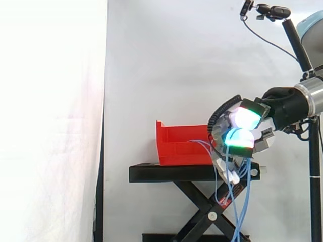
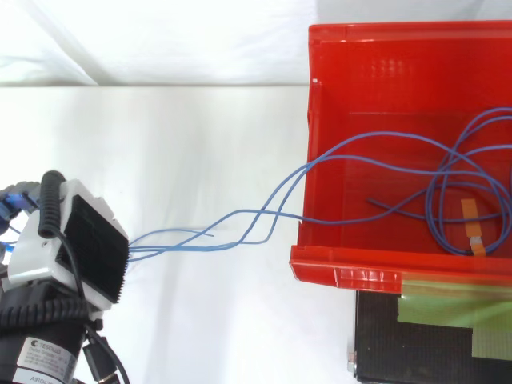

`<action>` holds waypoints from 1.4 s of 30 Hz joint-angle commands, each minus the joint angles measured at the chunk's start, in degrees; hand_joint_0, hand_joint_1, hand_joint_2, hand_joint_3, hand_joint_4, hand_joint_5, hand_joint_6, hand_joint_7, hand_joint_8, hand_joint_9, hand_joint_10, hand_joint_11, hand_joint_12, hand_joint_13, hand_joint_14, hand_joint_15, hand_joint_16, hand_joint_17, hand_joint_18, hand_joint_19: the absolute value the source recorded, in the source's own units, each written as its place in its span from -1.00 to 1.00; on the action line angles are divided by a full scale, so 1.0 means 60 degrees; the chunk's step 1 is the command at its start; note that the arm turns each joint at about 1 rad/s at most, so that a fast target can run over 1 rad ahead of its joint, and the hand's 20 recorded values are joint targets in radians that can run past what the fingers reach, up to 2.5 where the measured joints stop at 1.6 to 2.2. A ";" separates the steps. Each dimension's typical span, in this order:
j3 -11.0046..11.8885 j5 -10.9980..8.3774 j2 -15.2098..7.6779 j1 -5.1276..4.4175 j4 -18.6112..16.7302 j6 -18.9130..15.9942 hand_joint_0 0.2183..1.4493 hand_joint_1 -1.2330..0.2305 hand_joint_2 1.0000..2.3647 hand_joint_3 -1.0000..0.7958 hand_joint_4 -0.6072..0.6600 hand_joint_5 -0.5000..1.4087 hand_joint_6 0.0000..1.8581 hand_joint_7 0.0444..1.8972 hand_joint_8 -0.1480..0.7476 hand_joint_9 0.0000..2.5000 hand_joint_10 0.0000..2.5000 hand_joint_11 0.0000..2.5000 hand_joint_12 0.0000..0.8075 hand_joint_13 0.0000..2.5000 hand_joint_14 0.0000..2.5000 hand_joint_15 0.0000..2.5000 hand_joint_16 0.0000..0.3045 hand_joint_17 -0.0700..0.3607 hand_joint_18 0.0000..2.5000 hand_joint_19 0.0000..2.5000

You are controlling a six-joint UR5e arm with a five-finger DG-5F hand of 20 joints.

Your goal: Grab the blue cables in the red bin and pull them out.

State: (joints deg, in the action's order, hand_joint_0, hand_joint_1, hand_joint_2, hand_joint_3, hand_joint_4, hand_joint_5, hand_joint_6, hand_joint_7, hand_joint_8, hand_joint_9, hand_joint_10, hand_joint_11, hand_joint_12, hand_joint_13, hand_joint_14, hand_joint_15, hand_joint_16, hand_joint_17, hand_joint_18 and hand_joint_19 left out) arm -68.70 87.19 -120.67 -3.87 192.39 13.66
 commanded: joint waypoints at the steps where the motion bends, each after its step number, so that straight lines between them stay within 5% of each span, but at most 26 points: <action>1: 0.0009 0.0000 0.0000 0.0000 0.0000 0.0000 0.18 -0.82 -1.00 -0.97 -0.07 0.59 -0.27 -0.37 -0.22 -0.24 -0.98 -0.55 -0.27 -0.29 -0.98 -0.59 -0.72 -0.23 -0.41 -0.52; 24: -0.0005 0.0000 0.0000 -0.0029 0.0000 0.0015 0.21 -0.80 -1.00 -1.00 -0.07 0.57 -0.23 -0.38 -0.24 -0.13 -0.97 -0.35 -0.28 -0.08 -0.98 -0.28 -0.72 -0.23 -0.35 -0.43; 42: -0.0005 0.0000 0.0000 -0.0029 0.0000 0.0015 0.23 -0.78 -1.00 -1.00 -0.05 0.54 -0.20 -0.41 -0.21 -0.13 -0.97 -0.34 -0.36 0.25 -0.99 0.33 -0.76 -0.29 -0.08 0.06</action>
State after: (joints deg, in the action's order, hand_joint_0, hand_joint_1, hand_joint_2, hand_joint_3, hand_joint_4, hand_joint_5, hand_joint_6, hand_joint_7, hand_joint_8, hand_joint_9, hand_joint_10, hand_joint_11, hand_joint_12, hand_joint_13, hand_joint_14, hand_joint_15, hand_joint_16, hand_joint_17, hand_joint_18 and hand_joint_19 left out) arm -68.72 87.16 -120.67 -4.06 192.39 13.76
